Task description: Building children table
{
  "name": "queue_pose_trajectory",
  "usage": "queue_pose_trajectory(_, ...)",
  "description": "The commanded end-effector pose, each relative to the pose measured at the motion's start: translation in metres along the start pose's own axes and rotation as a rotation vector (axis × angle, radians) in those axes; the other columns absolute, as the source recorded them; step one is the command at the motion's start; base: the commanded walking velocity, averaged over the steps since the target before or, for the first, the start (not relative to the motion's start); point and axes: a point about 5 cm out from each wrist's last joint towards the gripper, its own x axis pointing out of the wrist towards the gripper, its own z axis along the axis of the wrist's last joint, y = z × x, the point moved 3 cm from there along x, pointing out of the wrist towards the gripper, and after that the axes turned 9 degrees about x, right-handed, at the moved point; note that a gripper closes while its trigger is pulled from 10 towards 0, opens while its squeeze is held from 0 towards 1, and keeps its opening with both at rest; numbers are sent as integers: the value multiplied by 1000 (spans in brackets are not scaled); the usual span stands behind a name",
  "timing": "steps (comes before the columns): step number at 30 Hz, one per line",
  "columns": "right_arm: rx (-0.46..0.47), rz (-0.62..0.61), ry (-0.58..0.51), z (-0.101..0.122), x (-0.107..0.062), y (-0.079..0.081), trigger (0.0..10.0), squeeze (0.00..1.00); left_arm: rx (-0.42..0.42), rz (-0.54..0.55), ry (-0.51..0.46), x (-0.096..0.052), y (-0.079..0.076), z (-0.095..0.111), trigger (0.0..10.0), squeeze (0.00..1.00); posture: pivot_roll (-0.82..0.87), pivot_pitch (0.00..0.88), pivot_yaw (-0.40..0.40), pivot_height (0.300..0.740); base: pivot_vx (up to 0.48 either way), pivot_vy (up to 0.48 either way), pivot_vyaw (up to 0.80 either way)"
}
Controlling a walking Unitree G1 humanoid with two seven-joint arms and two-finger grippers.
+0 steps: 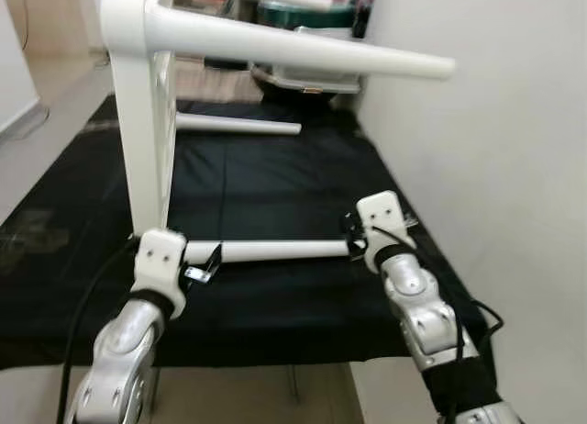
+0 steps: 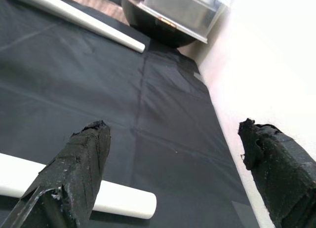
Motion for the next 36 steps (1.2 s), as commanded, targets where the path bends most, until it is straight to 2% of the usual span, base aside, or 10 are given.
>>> queue_pose_trajectory(1,-35,-12,-19,3,1,-6,10000,0,12,0,13,-3,2,-2,10000,0,91,0,-136,740,0,0,0)
queue_pose_trajectory(7,-147,-73,-105,22,7,-26,10000,0,22,46,30,-7,13,-5,10000,0,91,0,-137,740,0,0,0)
queue_pose_trajectory(9,-306,-128,-197,39,9,-43,10000,0,27,106,40,-9,23,-6,10000,0,90,0,-138,740,0,0,0)
queue_pose_trajectory(10,-435,-161,-272,55,10,-55,10000,0,27,172,45,-11,31,-6,10000,0,93,0,-141,740,0,0,0)
queue_pose_trajectory(18,-535,-167,-340,71,14,-61,10000,0,39,235,51,-13,36,-6,10000,0,97,0,-144,740,0,0,0)
queue_pose_trajectory(21,-608,-152,-397,89,21,-61,10000,0,40,258,53,-12,39,-6,10000,0,103,0,-146,740,0,0,0)
queue_pose_trajectory(22,-669,-146,-449,108,29,-61,10000,0,46,266,53,-10,44,-6,10000,0,108,0,-147,740,0,0,0)
queue_pose_trajectory(27,-722,-156,-491,123,34,-62,10000,0,51,274,54,-10,46,-5,10000,0,109,0,-148,740,0,0,0)
queue_pose_trajectory(30,-780,-181,-539,143,41,-63,10000,0,55,284,57,-9,47,-6,10000,0,115,0,-153,740,0,0,0)
queue_pose_trajectory(36,-820,-183,-568,152,45,-59,10000,0,74,290,68,-5,51,-11,10000,0,115,0,-158,740,0,0,0)
